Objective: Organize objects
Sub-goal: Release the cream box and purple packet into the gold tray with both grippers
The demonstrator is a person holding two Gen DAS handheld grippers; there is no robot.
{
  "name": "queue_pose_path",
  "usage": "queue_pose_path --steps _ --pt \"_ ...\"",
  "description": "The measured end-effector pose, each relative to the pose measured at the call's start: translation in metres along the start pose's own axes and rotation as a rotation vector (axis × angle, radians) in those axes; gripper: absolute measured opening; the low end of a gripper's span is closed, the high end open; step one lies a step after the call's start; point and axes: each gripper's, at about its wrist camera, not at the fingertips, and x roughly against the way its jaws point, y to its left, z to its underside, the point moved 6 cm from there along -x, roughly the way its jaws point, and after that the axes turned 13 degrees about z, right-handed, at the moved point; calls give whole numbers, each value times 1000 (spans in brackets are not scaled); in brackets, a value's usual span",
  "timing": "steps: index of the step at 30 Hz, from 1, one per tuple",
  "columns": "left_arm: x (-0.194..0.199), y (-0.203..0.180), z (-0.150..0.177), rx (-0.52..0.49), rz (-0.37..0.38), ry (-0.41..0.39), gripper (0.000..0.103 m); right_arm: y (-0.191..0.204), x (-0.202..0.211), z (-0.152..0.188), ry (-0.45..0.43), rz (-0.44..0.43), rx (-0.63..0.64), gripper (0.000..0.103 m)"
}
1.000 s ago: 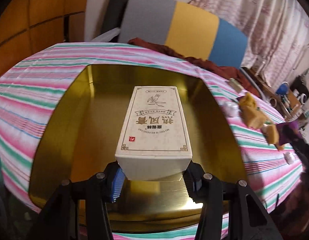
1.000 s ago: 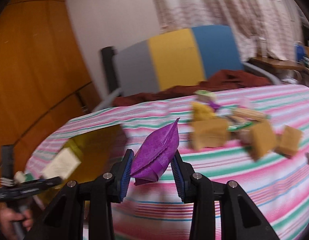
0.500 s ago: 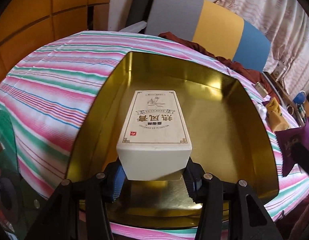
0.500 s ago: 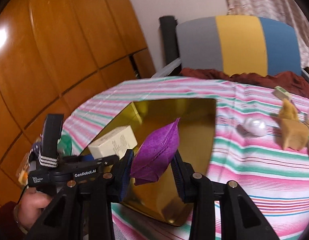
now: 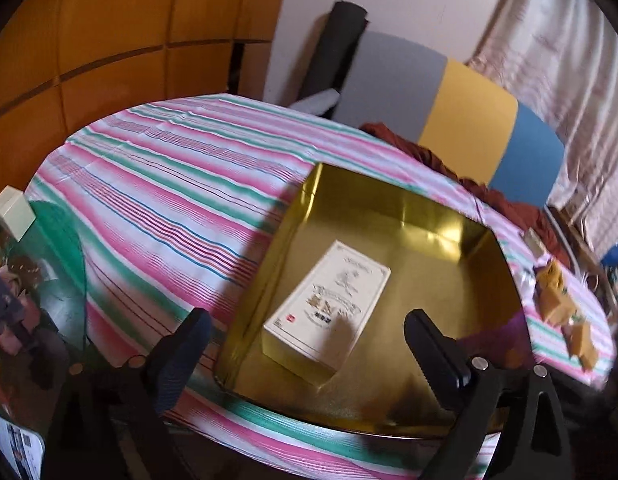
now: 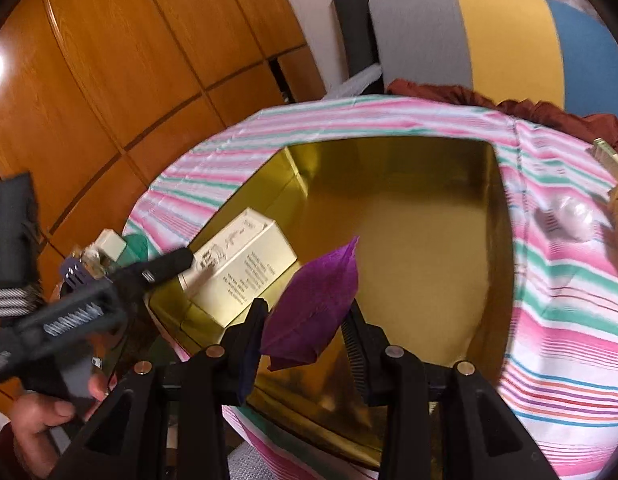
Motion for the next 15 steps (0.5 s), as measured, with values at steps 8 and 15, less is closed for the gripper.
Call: queue_pose_path --steps 8,15 --pt "11 5 -4 49 -9 -25 101 18 -28 7 93 -40 -2 39" --pt "12 5 -1 71 -1 -24 101 14 -23 6 86 -62 -35 43"
